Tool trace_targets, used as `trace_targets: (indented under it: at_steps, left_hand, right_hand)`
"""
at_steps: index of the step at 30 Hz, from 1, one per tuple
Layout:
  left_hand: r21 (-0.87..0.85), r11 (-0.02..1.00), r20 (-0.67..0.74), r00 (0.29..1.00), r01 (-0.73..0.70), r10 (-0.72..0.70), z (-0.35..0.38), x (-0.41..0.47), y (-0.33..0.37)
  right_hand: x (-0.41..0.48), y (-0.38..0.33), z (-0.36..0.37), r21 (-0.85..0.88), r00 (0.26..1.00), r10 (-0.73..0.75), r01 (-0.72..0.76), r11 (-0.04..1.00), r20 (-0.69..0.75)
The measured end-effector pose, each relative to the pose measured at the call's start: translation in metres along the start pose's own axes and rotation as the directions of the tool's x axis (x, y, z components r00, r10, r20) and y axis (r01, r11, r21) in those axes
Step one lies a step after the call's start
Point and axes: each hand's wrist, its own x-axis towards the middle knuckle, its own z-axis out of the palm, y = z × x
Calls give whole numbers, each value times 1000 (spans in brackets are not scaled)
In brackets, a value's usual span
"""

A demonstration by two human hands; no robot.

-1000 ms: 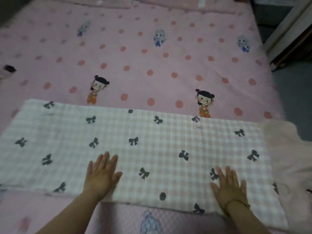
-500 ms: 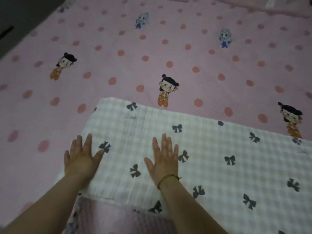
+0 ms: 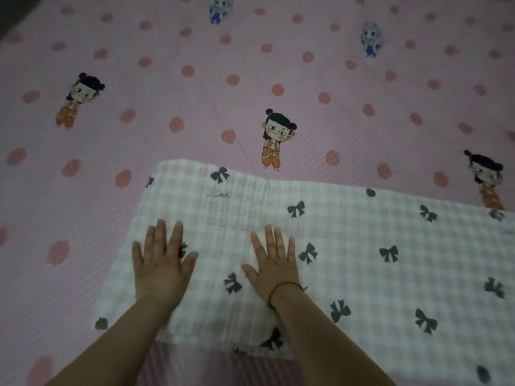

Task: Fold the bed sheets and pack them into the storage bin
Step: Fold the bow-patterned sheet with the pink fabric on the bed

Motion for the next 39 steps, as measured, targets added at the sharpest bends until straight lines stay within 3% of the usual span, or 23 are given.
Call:
trace_targets:
  at_steps: [2, 3, 5, 7, 9, 12, 15, 17, 20, 22, 24, 27, 30, 33, 36, 39]
  left_hand:
    - [-60, 987, 6, 989, -146, 147, 4, -11, 34]
    - [-55, 975, 39, 975, -216, 219, 6, -15, 54]
    - [-71, 931, 128, 923, -357, 364, 16, -28, 99]
    - [-72, 880, 174, 863, -469, 474, 28, -41, 138]
    - [-66, 822, 246, 789, -566, 563, 40, -58, 186]
    - [-25, 739, 313, 696, -674, 646, 54, -90, 267]
    - [-82, 635, 392, 561, -768, 729, 74, -122, 339]
    - [-102, 562, 467, 459, -821, 756, 94, -154, 395]
    - [-15, 509, 570, 410, -861, 712, 120, -176, 439]
    - [35, 520, 624, 426, -853, 655, 135, -185, 459]
    - [114, 511, 672, 445, -852, 592, 144, -190, 471]
    - [195, 505, 699, 481, -841, 530, 148, -192, 475]
    - [215, 532, 724, 499, -819, 476, 147, -192, 478]
    - [215, 521, 731, 490, -826, 475, 144, -191, 480]
    - [145, 558, 714, 477, -817, 513, 140, -190, 479]
    - [1, 653, 691, 472, -757, 546, 121, -192, 473]
  right_hand:
    - [-15, 12, -9, 101, 994, 32, -21, 995, -105]
    - [-26, 26, -12, 121, 972, 69, -43, 992, -224]
    - [-59, 65, -16, 225, 898, 229, -152, 963, -375]
    - [-91, 110, -9, 317, 826, 382, -262, 911, -415]
    - [-132, 165, 4, 451, 695, 549, -348, 822, -464]
    - [-197, 245, 18, 723, 449, 835, -455, 520, -317]
    - [-251, 308, 31, 860, 249, 962, -460, 222, -115]
    - [-290, 352, 46, 932, 97, 995, -363, 6, 31]
    - [-324, 395, 61, 968, -10, 971, -82, -238, 238]
    - [-345, 419, 67, 885, 39, 893, 127, -449, 448]
    - [-355, 443, 75, 800, 161, 833, 231, -554, 530]
    - [-345, 470, 83, 745, 186, 866, 447, -495, 464]
    - [-341, 482, 80, 712, 207, 847, 466, -525, 490]
    - [-345, 485, 75, 651, 300, 812, 487, -582, 501]
    - [-349, 481, 51, 703, 266, 854, 487, -519, 447]
    - [-343, 472, 15, 784, 233, 926, 495, -375, 297]
